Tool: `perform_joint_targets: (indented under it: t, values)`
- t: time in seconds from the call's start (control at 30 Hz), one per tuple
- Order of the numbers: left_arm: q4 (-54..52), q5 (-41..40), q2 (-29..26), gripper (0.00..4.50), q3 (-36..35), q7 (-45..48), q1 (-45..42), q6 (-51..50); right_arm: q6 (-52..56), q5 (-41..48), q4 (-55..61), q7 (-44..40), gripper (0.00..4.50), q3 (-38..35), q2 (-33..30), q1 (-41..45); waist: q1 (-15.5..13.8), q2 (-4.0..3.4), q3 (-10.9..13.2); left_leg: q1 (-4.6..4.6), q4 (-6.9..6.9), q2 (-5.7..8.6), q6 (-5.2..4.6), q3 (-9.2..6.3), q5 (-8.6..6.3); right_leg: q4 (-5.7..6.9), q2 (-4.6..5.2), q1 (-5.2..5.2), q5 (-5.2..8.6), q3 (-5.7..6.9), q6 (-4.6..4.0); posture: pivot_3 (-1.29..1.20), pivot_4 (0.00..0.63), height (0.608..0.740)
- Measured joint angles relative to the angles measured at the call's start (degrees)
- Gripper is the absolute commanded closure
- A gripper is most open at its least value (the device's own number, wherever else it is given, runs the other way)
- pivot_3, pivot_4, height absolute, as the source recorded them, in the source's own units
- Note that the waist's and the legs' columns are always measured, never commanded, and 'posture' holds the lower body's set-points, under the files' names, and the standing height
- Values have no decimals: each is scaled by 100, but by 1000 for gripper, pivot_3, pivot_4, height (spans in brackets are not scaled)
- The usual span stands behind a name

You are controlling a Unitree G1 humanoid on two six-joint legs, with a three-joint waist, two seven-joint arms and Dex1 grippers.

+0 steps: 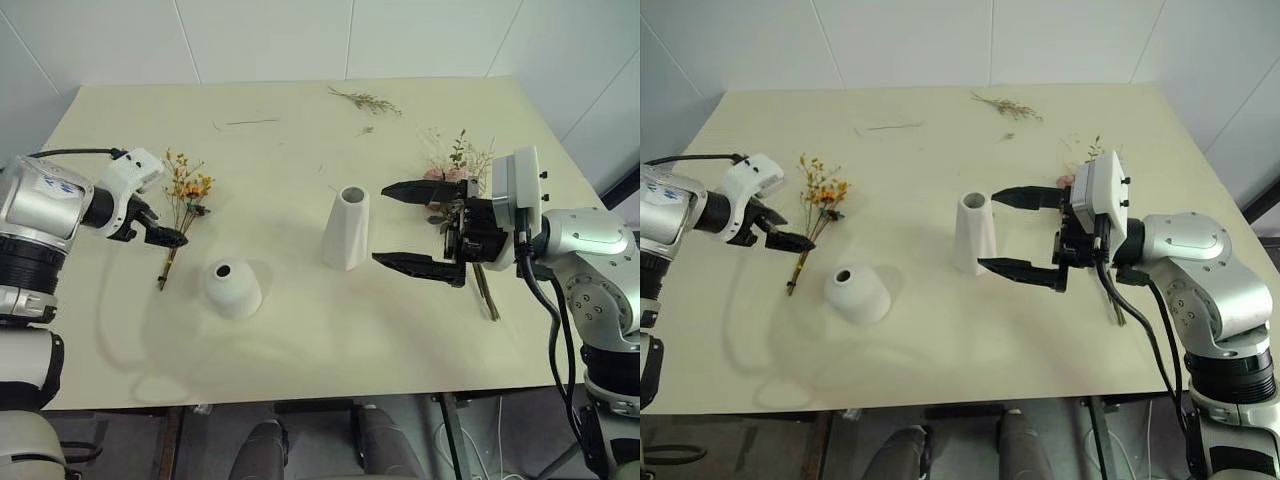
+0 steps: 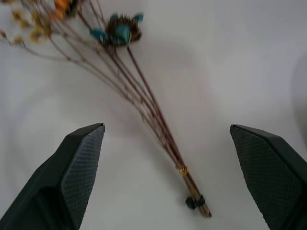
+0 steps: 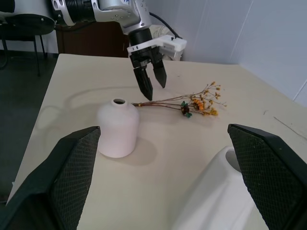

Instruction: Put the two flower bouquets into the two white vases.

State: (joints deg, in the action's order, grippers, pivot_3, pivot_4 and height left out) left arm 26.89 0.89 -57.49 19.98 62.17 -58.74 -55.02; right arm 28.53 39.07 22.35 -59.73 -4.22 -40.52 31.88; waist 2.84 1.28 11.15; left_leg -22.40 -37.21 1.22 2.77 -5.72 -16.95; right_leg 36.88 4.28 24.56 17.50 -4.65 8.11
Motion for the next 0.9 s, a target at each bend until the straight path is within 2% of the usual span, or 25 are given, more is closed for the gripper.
perform_joint_targets:
  t: [0.23,0.47,0.73,0.9]
  values:
    - [153,171,42,35,80,-69,-2,-249,-31,-15,241,236,0,80,193,-282,-49,4,2,0,-8,3,1,-1,3,-1,3,0,0,-1,0,0,150,740]
    - [998,168,893,35,-184,-545,-39,-366,-62,-3,339,302,0,93,213,-319,-131,10,4,3,-21,6,1,-4,8,10,4,-2,0,1,0,0,150,740]
    - [1577,283,1244,35,-239,-779,-341,-137,-53,82,364,211,0,124,188,-153,-145,10,4,10,-20,13,4,-8,18,24,9,-6,-1,3,0,0,150,740]
    - [1710,316,1266,35,-269,-717,-393,-128,-41,102,423,212,0,124,185,-151,-137,10,4,12,-21,19,3,-8,21,28,14,-8,-2,2,1,0,150,740]
